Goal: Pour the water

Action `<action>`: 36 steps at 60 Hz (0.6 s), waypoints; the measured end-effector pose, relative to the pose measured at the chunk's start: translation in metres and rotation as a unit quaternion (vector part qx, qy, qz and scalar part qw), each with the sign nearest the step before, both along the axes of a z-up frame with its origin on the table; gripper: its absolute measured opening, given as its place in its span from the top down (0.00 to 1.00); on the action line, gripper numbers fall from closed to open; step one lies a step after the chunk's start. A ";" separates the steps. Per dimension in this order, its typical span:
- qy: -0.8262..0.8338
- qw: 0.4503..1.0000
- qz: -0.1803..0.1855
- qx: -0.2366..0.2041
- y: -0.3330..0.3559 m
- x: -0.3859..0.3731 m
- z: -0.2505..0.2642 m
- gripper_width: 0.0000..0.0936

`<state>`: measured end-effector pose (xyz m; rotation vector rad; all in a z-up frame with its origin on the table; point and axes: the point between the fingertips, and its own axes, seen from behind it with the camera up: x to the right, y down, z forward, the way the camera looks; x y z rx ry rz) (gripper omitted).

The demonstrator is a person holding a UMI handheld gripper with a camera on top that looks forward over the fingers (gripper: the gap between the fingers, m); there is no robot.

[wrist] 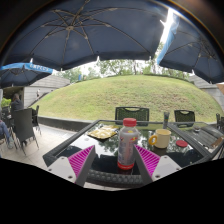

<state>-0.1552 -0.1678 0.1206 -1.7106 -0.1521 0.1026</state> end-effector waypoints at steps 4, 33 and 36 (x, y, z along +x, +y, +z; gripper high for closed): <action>0.011 1.000 -0.024 0.001 0.018 0.024 0.000 0.14; 0.009 1.000 -0.018 0.010 0.152 0.027 -0.013 0.41; -0.006 1.000 -0.016 0.019 0.149 0.030 -0.013 0.41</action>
